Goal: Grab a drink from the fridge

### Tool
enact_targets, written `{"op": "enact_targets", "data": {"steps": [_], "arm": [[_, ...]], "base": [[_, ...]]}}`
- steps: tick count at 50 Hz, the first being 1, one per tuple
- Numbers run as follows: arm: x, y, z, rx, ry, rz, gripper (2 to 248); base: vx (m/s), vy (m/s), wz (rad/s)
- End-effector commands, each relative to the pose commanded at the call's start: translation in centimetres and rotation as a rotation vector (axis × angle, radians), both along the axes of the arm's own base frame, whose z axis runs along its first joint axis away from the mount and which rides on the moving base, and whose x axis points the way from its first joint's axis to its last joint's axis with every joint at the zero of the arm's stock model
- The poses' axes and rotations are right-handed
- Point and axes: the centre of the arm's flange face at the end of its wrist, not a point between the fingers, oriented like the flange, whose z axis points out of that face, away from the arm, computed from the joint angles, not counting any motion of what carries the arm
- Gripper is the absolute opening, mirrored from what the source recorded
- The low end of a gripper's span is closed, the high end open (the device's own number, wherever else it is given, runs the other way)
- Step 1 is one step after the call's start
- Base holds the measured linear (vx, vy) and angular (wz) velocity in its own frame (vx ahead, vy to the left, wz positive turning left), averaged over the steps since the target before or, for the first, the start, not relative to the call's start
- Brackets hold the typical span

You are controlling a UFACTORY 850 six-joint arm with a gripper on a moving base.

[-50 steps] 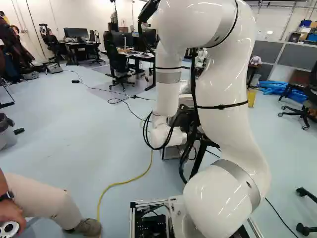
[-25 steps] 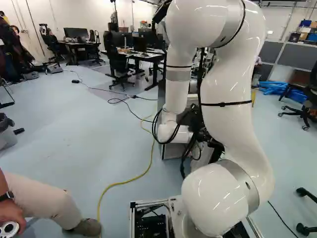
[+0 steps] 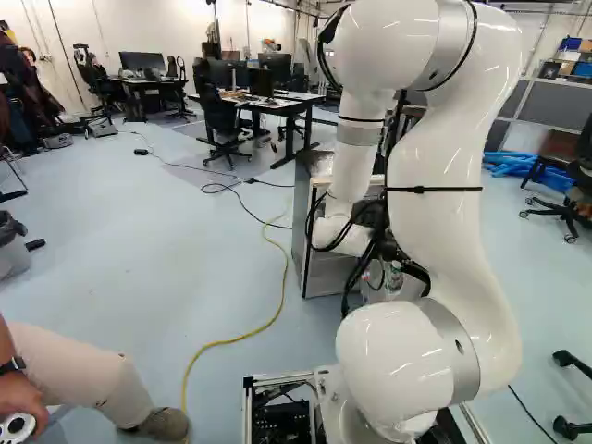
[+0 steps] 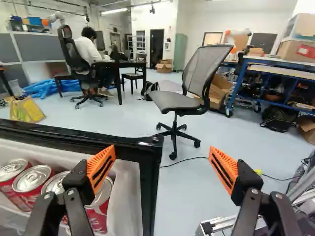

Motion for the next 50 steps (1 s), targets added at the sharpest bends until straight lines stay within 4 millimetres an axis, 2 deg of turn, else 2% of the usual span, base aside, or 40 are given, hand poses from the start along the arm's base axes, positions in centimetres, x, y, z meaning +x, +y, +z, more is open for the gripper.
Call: {"op": "enact_targets", "data": {"steps": [50], "arm": [[2.9, -13.2, 1.1, -0.030, -0.152, -0.368, 247]], "base": [[0.000, 0.000, 0.000]]}}
